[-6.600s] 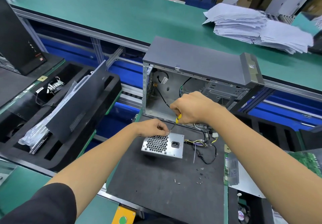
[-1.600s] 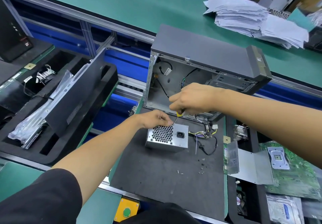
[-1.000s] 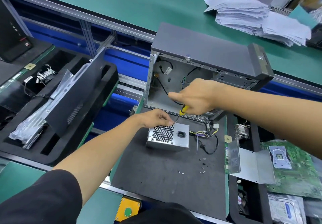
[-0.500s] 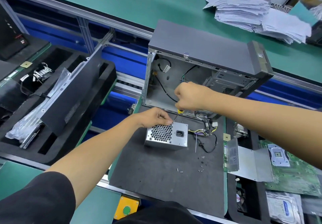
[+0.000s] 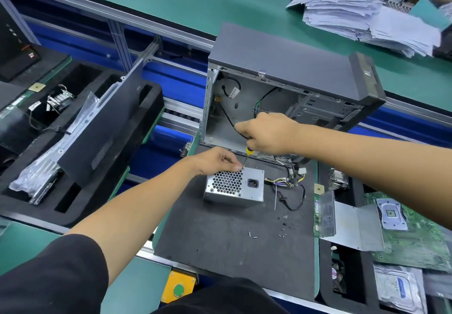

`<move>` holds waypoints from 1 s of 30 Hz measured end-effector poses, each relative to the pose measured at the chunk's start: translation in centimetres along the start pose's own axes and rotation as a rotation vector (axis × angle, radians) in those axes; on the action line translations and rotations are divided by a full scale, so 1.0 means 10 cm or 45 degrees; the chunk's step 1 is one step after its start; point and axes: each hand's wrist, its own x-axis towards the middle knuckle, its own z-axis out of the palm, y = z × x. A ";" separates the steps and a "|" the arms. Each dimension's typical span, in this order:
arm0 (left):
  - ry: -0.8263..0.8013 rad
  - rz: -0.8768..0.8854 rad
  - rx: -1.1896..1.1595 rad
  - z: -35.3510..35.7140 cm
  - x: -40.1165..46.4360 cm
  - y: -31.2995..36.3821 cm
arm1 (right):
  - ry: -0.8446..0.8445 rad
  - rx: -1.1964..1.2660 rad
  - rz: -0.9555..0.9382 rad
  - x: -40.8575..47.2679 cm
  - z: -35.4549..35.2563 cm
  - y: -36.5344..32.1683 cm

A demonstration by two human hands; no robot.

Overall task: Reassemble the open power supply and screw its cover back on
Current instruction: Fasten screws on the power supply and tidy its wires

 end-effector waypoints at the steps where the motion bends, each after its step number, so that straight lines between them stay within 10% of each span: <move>1: 0.003 0.000 -0.002 0.00 0.00 0.00 | 0.011 0.079 0.106 0.01 0.02 -0.02; 7: 0.002 0.001 0.002 0.01 -0.03 0.03 | 0.032 0.258 0.432 0.04 0.07 -0.07; 22: -0.020 -0.050 0.099 0.02 -0.09 0.11 | -0.059 -0.481 -0.473 -0.11 -0.18 0.08; 30: -0.056 -0.077 0.077 0.00 -0.04 0.07 | -0.104 -0.245 -0.455 -0.05 -0.17 0.08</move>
